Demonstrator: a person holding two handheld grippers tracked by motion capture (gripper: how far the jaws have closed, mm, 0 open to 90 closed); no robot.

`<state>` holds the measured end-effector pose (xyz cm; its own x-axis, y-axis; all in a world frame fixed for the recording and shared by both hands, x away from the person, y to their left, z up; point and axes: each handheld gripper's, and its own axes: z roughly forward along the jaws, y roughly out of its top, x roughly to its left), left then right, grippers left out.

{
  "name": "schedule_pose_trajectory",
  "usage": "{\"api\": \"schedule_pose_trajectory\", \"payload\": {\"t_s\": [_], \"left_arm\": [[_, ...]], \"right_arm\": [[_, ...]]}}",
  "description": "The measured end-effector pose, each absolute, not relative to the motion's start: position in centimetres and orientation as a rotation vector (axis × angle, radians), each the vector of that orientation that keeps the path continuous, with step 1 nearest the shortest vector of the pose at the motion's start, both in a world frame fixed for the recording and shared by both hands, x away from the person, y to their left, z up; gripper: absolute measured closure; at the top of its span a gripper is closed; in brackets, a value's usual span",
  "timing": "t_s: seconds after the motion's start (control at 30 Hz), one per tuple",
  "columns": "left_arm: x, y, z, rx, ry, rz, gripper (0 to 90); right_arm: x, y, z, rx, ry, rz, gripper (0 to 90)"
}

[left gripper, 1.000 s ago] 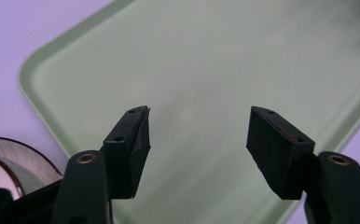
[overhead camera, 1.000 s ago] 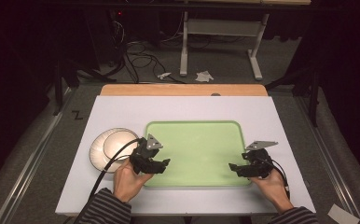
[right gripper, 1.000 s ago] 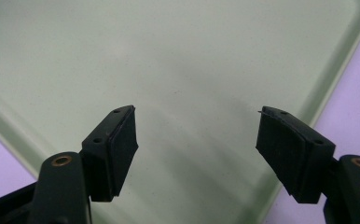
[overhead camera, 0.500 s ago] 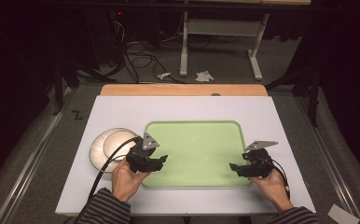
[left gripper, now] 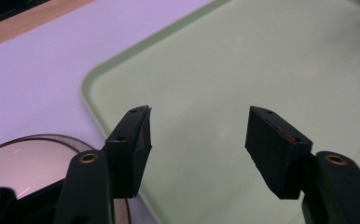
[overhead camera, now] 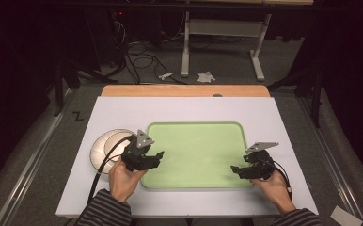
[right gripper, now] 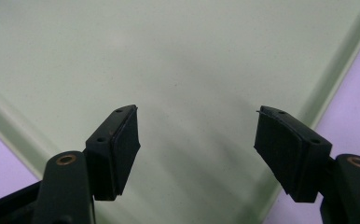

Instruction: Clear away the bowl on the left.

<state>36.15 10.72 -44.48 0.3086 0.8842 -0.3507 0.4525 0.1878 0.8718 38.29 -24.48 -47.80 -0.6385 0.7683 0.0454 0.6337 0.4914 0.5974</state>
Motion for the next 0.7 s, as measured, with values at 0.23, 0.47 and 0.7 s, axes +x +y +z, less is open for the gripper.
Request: {"api": "schedule_pose_trajectory", "payload": {"t_s": [0.23,0.47,0.7], "left_arm": [[36.4,12.2,-43.7,1.366,1.362,0.49,41.8],[36.7,12.6,-43.6,1.367,1.394,0.472,41.2],[36.9,13.0,-43.5,1.372,1.416,0.46,40.9]], "right_arm": [[38.2,-24.3,-47.9,1.207,2.518,0.85,32.1],[38.3,-24.3,-47.9,1.205,2.518,0.85,32.2],[38.3,-24.3,-47.9,1.201,2.522,0.847,32.2]]}}
